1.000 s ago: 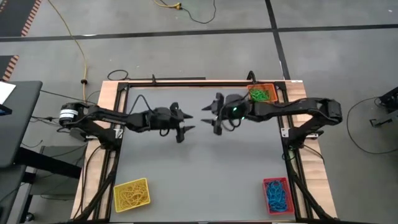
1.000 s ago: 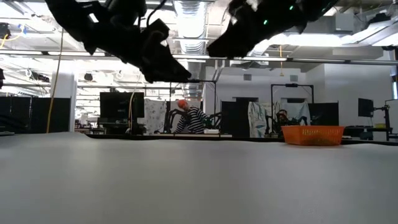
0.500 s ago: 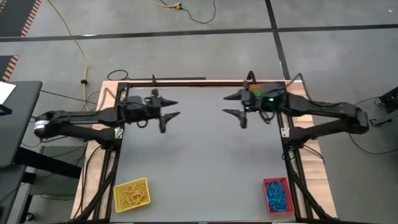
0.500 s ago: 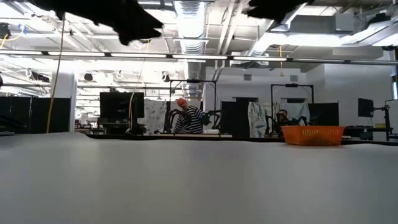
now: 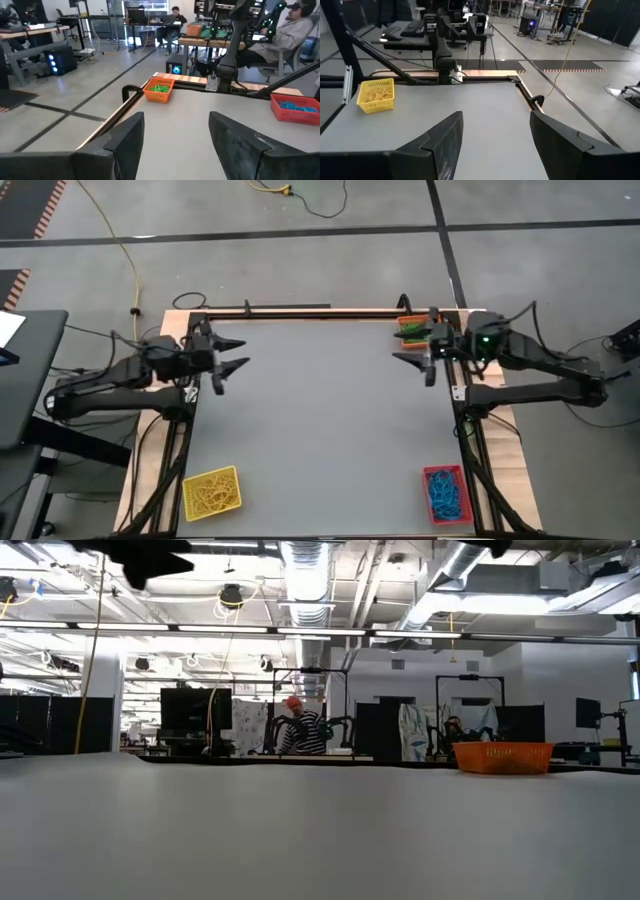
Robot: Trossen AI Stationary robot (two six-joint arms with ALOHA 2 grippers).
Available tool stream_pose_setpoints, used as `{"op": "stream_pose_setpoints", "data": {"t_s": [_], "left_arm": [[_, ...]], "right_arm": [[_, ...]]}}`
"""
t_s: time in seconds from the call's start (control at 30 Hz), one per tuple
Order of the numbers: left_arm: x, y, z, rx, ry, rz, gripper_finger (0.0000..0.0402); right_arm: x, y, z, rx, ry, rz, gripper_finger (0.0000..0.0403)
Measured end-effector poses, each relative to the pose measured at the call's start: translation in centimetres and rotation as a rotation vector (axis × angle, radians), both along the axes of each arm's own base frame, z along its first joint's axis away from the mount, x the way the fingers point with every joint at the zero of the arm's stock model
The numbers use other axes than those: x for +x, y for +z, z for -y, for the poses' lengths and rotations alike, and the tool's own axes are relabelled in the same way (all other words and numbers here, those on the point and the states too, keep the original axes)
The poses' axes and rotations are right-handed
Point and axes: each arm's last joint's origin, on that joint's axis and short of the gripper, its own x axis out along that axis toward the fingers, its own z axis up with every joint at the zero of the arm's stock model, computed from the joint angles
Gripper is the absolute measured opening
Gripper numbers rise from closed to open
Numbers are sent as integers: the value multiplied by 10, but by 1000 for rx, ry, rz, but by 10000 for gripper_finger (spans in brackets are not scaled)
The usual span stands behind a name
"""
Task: Sort rubber bands into baskets
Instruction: Return to Home Position
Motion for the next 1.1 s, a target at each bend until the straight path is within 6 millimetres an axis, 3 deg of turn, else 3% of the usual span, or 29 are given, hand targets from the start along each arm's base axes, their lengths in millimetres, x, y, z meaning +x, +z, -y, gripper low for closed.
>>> {"op": "stream_pose_setpoints", "data": {"t_s": [0.23, 0.4, 0.7, 1.1], "left_arm": [[-31, -2, 7, -34, 3, 44, 212], [-43, -22, 9, -54, 4, 83, 212], [-46, -65, 10, -87, 6, 118, 212], [-41, -86, 9, -113, 3, 138, 212]], "right_arm": [[-23, -18, -4, 2, -20, 31, 260], [-37, -37, -7, 27, -36, 45, 260], [-53, -67, -10, 52, -39, 112, 260], [-50, -122, -10, 75, -38, 164, 260]]}}
